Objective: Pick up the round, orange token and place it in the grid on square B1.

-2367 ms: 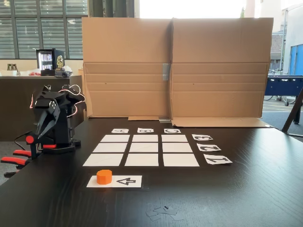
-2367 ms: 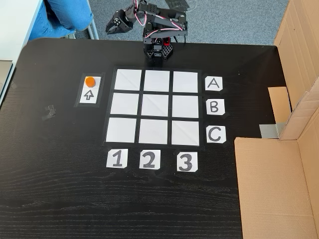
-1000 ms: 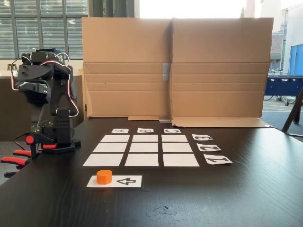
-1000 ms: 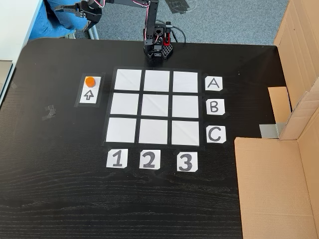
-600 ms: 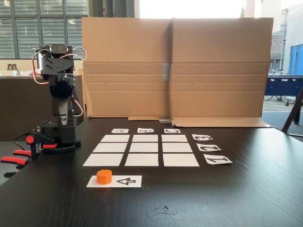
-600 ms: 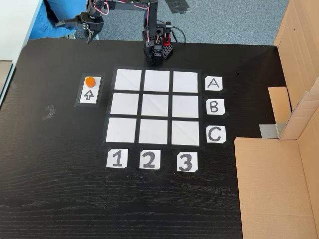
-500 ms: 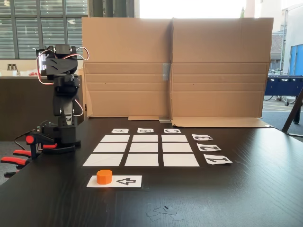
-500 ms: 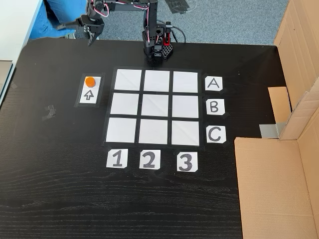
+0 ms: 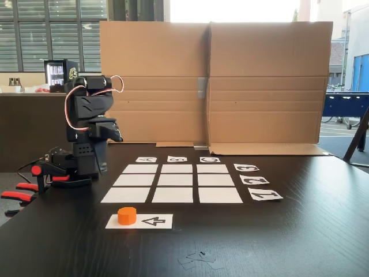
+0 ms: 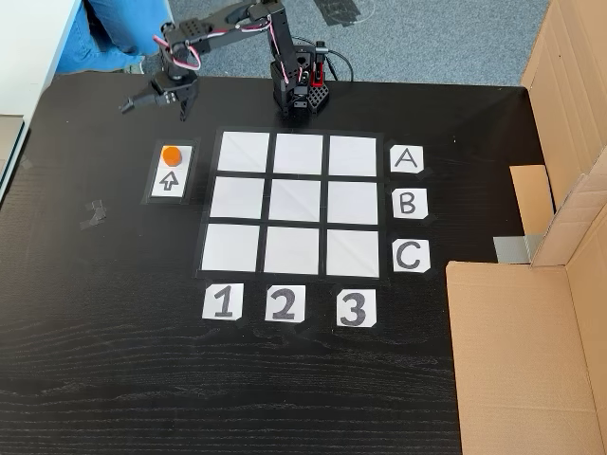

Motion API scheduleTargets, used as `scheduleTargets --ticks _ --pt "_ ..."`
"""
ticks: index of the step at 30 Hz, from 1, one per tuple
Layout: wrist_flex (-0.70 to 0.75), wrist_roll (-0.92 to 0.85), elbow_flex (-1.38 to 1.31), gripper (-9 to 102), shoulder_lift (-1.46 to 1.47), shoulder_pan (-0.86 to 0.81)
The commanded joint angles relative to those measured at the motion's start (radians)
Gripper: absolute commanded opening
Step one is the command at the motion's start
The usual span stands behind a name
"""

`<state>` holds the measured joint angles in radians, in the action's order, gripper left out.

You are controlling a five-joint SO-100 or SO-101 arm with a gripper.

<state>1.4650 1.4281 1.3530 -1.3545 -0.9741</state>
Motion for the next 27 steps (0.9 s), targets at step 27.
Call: scheduleTargets --ticks 27 --pt "-0.095 -0.137 -0.114 81 0.221 0.063"
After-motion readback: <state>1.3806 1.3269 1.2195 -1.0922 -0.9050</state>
